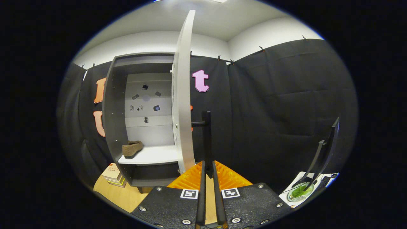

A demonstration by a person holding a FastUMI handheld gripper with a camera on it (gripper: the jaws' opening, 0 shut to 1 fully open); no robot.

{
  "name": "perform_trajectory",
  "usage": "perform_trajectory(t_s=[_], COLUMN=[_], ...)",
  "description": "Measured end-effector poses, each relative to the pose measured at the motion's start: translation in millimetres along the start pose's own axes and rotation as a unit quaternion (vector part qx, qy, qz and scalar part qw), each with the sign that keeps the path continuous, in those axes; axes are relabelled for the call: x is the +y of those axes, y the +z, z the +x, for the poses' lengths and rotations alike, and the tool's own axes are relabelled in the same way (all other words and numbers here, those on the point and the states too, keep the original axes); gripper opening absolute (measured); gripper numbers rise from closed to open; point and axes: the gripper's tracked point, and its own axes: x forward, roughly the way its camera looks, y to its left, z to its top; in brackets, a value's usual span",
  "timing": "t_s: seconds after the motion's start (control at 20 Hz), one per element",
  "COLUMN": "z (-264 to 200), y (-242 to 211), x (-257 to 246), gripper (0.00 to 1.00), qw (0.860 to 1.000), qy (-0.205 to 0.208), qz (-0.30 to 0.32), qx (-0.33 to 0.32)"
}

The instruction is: Open the shoe cabinet door, grab the shoes and put them into the shoe cabinet, then close the shoe cabinet door.

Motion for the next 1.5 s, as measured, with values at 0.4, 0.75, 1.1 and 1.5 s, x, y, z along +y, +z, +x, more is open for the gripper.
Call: perform_trajectory(t_s=[0.4, 0.75, 1.1, 1.5], z=[4, 2, -13, -19], y=[-2, -8, -64, -189], x=[4, 8, 64, 142], gripper=[0.13, 0.13, 0.13, 0.15], qw=[1.0, 0.999, 0.994, 0.973], qy=[0.014, 0.037, 0.079, 0.139], qz=[-0.001, -0.004, -0.016, -0.028], qx=[0.008, 0.021, 0.071, 0.183])
